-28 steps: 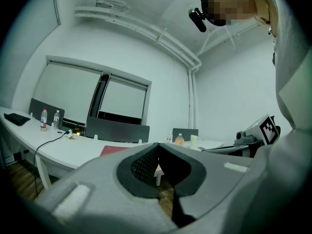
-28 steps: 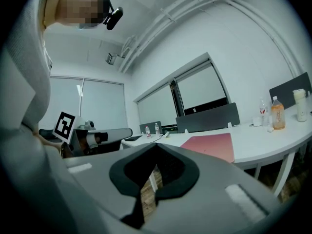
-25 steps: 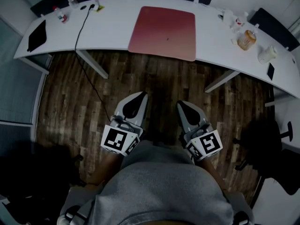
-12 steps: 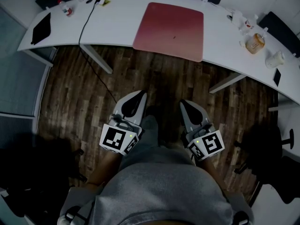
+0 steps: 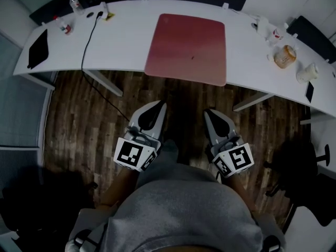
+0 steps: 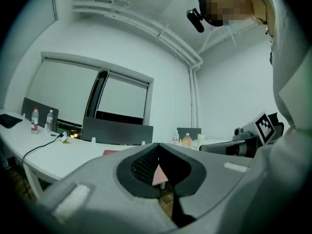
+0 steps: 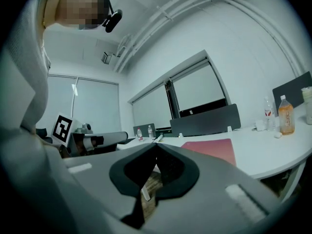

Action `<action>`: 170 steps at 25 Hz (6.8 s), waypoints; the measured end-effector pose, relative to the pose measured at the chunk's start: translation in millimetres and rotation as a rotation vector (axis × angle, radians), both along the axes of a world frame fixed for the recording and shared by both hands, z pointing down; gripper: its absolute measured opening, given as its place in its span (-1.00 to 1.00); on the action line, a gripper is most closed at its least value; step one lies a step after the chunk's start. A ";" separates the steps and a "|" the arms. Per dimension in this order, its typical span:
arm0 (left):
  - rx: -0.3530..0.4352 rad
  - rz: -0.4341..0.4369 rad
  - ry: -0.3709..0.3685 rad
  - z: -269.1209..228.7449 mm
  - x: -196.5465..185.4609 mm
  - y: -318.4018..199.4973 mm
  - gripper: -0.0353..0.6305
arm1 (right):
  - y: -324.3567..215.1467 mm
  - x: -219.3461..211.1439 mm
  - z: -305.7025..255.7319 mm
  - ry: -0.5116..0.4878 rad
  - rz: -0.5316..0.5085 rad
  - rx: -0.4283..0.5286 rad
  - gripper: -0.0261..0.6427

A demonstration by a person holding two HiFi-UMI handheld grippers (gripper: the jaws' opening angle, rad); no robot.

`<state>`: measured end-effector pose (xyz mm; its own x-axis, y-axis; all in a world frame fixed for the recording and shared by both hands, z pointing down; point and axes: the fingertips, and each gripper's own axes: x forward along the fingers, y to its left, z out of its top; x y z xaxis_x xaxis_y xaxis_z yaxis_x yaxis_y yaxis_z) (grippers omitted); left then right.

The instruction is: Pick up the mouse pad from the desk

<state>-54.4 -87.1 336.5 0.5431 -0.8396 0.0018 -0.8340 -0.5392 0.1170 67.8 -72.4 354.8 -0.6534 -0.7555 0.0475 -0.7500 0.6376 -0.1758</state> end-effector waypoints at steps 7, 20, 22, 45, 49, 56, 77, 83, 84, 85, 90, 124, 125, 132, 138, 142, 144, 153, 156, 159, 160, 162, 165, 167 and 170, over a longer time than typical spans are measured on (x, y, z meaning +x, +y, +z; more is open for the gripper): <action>0.010 0.040 -0.013 -3.7 -10.4 -64.8 -0.89 | -58.4 -20.4 -11.9 -0.023 0.026 -0.002 -0.92; 0.010 0.129 -0.044 1.6 -25.8 -136.5 -0.89 | -126.2 -28.5 -4.2 -0.009 0.117 -0.013 -0.92; 0.007 0.135 -0.047 5.0 -26.9 -143.7 -0.89 | -132.6 -23.5 1.1 0.004 0.132 -0.004 -0.92; -0.041 0.124 -0.148 41.7 -6.7 -150.7 -0.31 | -150.6 15.1 29.7 0.203 0.078 0.010 -0.60; -0.015 0.169 -0.309 64.6 -1.7 -153.0 -0.16 | -156.9 14.7 65.5 0.425 -0.010 0.051 -0.34; -0.007 0.229 -0.598 124.7 4.6 -160.2 -0.04 | -157.2 26.8 140.3 0.807 -0.144 0.087 -0.15; -0.010 0.308 -1.131 249.1 -1.7 -185.6 -0.03 | -198.4 35.2 239.4 1.229 -0.162 0.203 -0.22; 0.000 0.263 -1.150 248.0 -9.0 -194.5 -0.41 | -197.0 33.5 238.9 1.194 -0.160 0.189 -0.51; 0.002 0.264 -1.149 247.8 -9.4 -195.7 -0.41 | -197.5 34.3 239.5 1.186 -0.167 0.181 -0.53; 0.005 0.268 -1.147 247.3 -9.4 -196.7 -0.43 | -197.9 34.5 239.5 1.178 -0.176 0.173 -0.52; -0.021 0.270 -1.084 242.8 -9.7 -198.6 -0.64 | -195.6 36.0 236.0 1.158 -0.245 0.113 -0.59; -0.211 0.386 -0.405 -30.6 -21.5 -103.0 -0.83 | -108.4 21.8 -68.5 0.482 -0.264 0.067 -0.87; -0.207 0.403 -0.415 -36.4 -22.0 -96.9 -0.83 | -100.5 20.9 -72.9 0.488 -0.297 0.057 -0.87; -0.222 0.523 -0.434 -64.5 -30.4 -58.8 -0.83 | -50.8 14.4 -95.6 0.524 -0.514 0.042 -0.87; -0.245 0.606 -0.492 -60.8 -29.2 -38.5 -0.83 | -35.1 14.0 -94.8 0.515 -0.559 0.004 -0.87; -0.263 0.681 -0.482 -61.1 -25.8 -19.8 -0.83 | -18.9 16.3 -95.3 0.519 -0.605 -0.034 -0.87; -0.285 0.720 -0.479 -57.8 -27.2 -10.9 -0.83 | -10.6 15.9 -94.6 0.512 -0.629 -0.048 -0.87; -0.282 0.769 -0.512 -55.4 -25.4 0.3 -0.83 | 1.9 18.8 -87.3 0.524 -0.655 -0.085 -0.87; -0.275 0.805 -0.525 -58.4 -25.4 9.3 -0.83 | 5.2 20.2 -91.4 0.514 -0.650 -0.091 -0.87; -0.262 0.819 -0.525 -63.1 -27.4 13.5 -0.83 | 10.1 18.8 -97.6 0.504 -0.672 -0.071 -0.87; -0.259 0.819 -0.526 -63.7 -27.5 14.0 -0.83 | 11.1 18.3 -98.1 0.504 -0.677 -0.068 -0.87; -0.250 0.834 -0.533 -64.4 -26.6 17.3 -0.83 | 12.5 18.4 -97.7 0.506 -0.678 -0.070 -0.87; -0.227 0.866 -0.538 -65.0 -25.0 21.5 -0.83 | 14.4 19.1 -96.8 0.514 -0.679 -0.073 -0.87; -0.215 0.858 -0.530 -62.8 -24.7 16.1 -0.83 | 13.1 17.9 -93.2 0.518 -0.680 -0.073 -0.87; -0.267 0.819 -0.519 -49.0 -26.9 5.4 -0.83 | 5.5 15.5 -83.5 0.524 -0.664 -0.088 -0.87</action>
<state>-81.3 -81.6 287.5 0.8316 -0.1451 0.5360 -0.1996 -0.9789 0.0447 83.3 -66.9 271.3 -0.8369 -0.2026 0.5084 -0.2236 0.9745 0.0203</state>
